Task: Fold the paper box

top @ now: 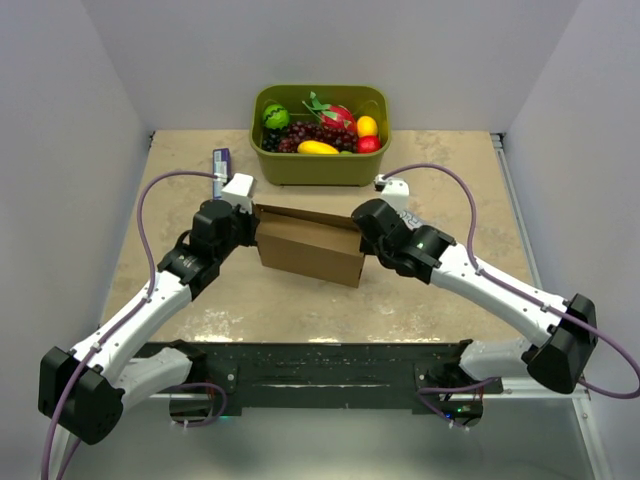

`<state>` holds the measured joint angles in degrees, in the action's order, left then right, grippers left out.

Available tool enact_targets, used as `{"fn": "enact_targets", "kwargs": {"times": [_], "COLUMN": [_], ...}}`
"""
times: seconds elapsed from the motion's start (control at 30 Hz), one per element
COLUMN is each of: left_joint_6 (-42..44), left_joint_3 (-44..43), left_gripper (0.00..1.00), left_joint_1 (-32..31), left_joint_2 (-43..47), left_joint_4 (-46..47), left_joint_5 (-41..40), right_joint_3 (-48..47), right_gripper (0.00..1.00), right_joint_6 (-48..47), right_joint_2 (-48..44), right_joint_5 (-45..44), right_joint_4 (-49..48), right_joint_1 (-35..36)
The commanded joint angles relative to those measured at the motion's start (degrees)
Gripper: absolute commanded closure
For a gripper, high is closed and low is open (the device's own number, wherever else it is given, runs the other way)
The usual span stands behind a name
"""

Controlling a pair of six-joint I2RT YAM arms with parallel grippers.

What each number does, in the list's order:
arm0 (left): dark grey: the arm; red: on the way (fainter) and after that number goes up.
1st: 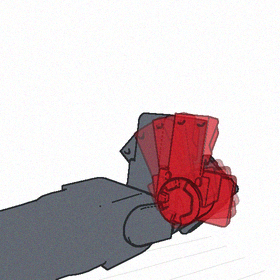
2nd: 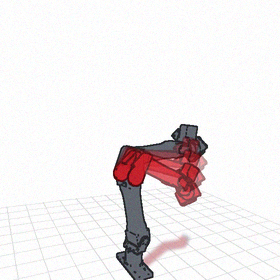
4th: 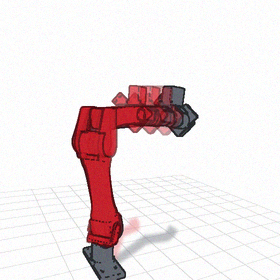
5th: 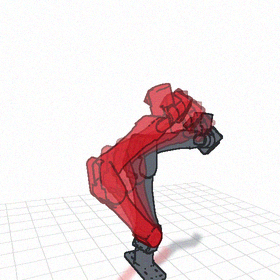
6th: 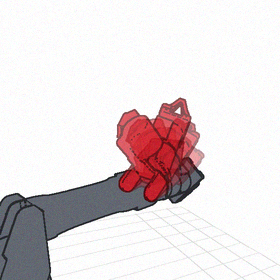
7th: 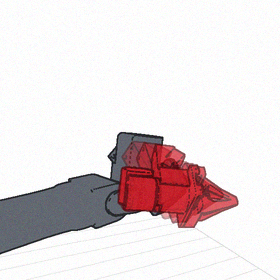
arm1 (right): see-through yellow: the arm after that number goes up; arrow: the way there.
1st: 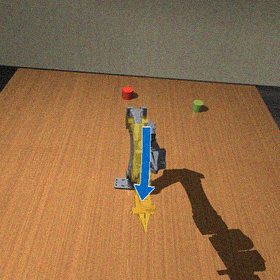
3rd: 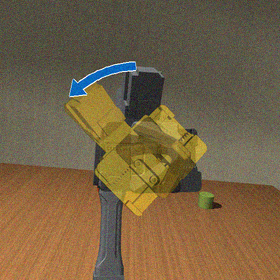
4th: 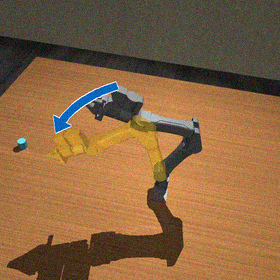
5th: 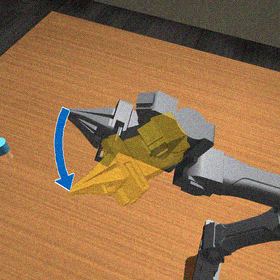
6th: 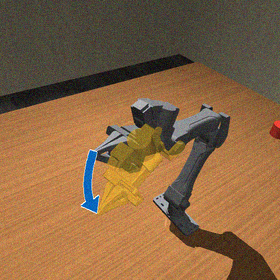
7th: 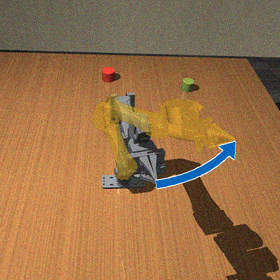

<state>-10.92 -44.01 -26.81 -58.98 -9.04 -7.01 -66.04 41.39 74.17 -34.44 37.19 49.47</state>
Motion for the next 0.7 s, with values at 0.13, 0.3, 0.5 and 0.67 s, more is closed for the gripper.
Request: {"fn": "enact_targets", "kwargs": {"times": [0.13,0.3,0.5,0.67], "left_joint_6": [0.63,0.63,0.81,0.90], "left_joint_3": [1.21,1.29,1.29,1.21], "left_gripper": [1.00,1.00,1.00,1.00], "left_joint_1": [-0.26,-0.26,-0.26,-0.26], "left_joint_2": [-1.75,-1.75,-2.19,-2.28], "left_joint_4": [-7.49,-7.40,-7.40,-7.49], "left_joint_5": [1.73,2.00,1.82,1.73], "right_joint_3": [1.53,-1.37,-4.36,-3.93], "right_gripper": [1.00,1.00,1.00,1.00], "right_joint_6": [4.23,4.14,3.88,4.67], "right_joint_2": [-0.43,0.45,0.36,0.89], "right_joint_5": [6.05,6.22,6.22,7.01], "right_joint_4": [1.05,2.80,4.38,4.47], "right_joint_1": [0.19,0.01,-0.52,-0.52]}}
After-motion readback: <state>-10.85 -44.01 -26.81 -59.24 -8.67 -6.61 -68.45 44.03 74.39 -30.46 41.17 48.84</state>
